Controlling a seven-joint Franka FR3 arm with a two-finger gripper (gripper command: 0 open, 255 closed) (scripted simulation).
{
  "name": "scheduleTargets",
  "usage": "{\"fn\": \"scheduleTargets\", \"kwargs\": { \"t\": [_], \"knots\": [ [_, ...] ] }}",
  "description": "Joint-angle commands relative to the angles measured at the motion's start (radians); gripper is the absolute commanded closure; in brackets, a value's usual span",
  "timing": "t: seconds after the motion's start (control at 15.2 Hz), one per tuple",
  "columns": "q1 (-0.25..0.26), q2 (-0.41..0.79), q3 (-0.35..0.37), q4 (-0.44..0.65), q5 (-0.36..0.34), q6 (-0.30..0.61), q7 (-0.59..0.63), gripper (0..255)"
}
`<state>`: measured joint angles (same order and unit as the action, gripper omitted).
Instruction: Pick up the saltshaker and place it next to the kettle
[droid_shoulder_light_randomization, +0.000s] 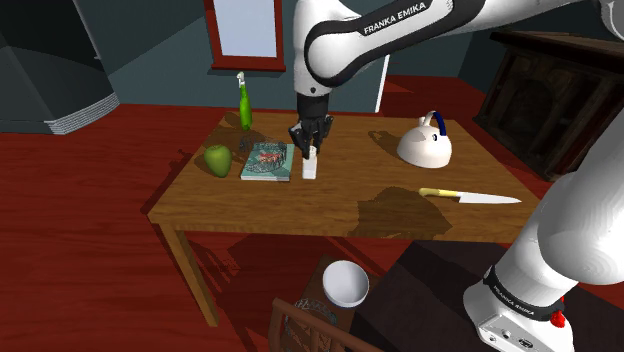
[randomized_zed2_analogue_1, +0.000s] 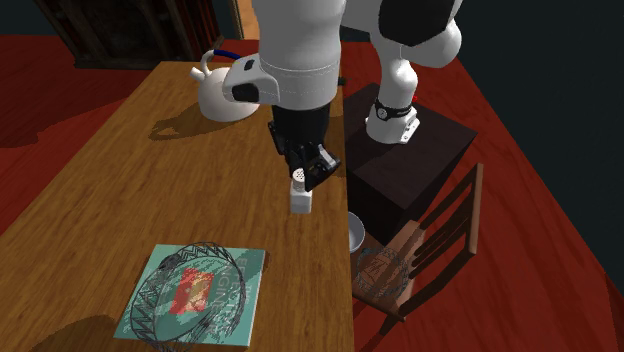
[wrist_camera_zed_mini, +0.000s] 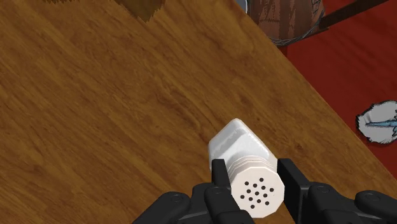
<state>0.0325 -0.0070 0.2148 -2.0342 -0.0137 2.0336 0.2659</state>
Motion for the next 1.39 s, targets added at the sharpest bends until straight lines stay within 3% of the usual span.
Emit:
{"fn": "scheduleTargets", "kwargs": {
  "t": [0.0, 1.32],
  "knots": [
    [0.002, -0.010, 0.002, 0.016, 0.003, -0.027, 0.002, 255],
    [0.000, -0.039, 0.000, 0.254, 0.010, -0.292, -0.006, 255]
  ]
}}
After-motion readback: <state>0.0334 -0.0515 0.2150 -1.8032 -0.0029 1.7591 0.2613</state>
